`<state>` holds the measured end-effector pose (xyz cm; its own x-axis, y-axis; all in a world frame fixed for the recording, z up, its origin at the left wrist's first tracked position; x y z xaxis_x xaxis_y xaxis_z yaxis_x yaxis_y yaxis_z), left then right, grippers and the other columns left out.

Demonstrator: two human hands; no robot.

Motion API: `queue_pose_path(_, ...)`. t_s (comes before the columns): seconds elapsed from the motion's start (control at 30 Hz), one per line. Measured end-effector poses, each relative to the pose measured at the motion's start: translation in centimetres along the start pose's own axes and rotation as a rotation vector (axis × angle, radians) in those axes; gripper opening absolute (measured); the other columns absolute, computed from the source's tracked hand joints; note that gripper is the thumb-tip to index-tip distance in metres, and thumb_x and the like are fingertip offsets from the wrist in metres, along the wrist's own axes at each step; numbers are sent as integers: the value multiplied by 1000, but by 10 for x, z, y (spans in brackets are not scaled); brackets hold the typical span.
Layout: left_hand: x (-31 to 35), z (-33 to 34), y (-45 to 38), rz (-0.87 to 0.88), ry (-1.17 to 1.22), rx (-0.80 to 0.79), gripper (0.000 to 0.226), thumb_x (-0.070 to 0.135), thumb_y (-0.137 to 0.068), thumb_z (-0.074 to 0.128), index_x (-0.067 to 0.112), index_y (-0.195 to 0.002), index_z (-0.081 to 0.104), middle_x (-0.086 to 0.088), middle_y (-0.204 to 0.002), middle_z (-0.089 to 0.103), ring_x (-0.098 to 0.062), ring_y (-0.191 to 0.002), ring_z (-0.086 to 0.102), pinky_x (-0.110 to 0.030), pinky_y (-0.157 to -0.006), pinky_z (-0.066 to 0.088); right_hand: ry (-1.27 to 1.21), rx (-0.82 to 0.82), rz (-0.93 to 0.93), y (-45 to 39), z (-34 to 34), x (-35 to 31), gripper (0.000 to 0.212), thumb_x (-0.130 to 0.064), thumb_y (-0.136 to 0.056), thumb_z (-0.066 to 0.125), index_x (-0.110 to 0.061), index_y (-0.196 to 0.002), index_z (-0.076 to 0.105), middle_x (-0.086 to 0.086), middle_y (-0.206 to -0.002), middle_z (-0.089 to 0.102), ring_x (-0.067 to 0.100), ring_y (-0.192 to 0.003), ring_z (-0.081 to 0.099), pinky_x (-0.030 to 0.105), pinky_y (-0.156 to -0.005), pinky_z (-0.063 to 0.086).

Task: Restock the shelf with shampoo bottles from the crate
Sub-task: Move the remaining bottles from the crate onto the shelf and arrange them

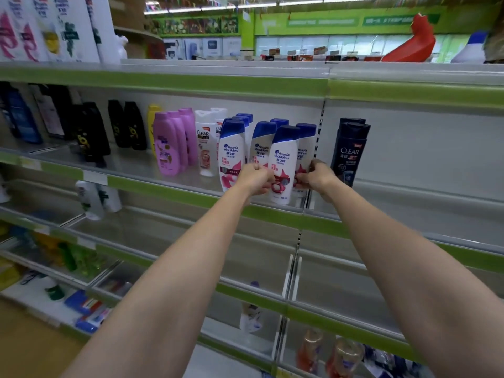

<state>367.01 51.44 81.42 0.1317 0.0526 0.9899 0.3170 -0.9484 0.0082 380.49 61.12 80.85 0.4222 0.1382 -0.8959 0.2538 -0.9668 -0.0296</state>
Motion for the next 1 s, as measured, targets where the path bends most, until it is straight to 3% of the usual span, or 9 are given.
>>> queue_pose_path(0.2,-3,0,2,-30,4,37,14,-2,-88,51,7,-97,54,-6,-73,54,-12,-58,47,-18,-53,40,62,-11,-11,-6,0,2,35,-6,-90,56,-10,-123,46,13,-122,58,31,-108,61,46,-93,53)
queue_pose_path(0.43,-6,-4,17,-33,-27,33,11,1,-90,52,9,-82,54,-5,-72,54,-13,-60,46,-20,-56,40,215,-9,26,24,-3,-3,46,0,-94,49,-1,-138,35,16,-133,48,32,-118,53,43,-100,48)
queue_pose_path(0.53,-9,-6,29,-36,-44,-17,6,4,-91,53,5,-92,59,-4,-71,53,-12,-59,45,-19,-53,40,269,19,30,48,-2,-3,49,4,-92,49,-3,-138,34,19,-133,46,32,-114,54,43,-96,50)
queue_pose_path(0.63,-18,-12,47,-34,-76,-38,14,4,-91,53,1,-103,59,-3,-71,53,-11,-59,49,-18,-54,43,278,35,27,79,3,-3,49,-1,-90,56,-5,-136,39,12,-131,50,23,-109,54,33,-93,48)
queue_pose_path(0.7,-27,-15,60,-50,-67,-59,7,3,-91,52,5,-91,59,-3,-68,51,-11,-57,47,-19,-53,40,309,66,-2,101,8,-6,46,-6,-90,59,-6,-133,42,9,-128,53,20,-107,52,27,-85,41)
queue_pose_path(0.8,-49,-23,76,-57,-110,-64,22,2,-89,52,13,-70,53,-4,-64,48,-13,-54,46,-20,-50,37,338,77,-28,133,22,-5,45,-9,-89,60,-7,-131,44,12,-128,53,24,-110,53,26,-81,40)
queue_pose_path(0.9,-77,-32,87,-27,-342,-48,17,6,-86,52,13,-73,61,-11,-79,64,-26,-76,62,-26,-70,50,497,-9,-55,160,46,7,47,-11,-88,63,-6,-130,45,14,-128,54,27,-115,53,29,-86,42)
queue_pose_path(0.97,-98,-38,99,-4,-620,-69,16,10,-85,53,11,-91,68,-14,-104,69,-30,-104,62,-31,-90,49,598,-88,-44,173,67,25,48,-13,-87,63,-4,-130,44,17,-128,54,31,-118,51,33,-92,42)
queue_pose_path(1.0,-108,-40,105,15,-730,-88,19,12,-85,54,9,-98,68,-14,-111,68,-30,-110,60,-32,-93,47,649,-132,-40,178,77,35,48,-14,-87,63,-3,-129,44,18,-128,54,32,-118,51,34,-93,42)
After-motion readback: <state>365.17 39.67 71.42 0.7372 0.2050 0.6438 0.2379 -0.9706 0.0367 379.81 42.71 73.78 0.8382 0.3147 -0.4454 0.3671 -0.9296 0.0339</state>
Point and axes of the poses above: each hand's wrist, its own y-axis away from the middle knuckle, its own z-axis out of the palm, x = y × z, the point moved 2 cm from there along -y, towards the middle knuckle
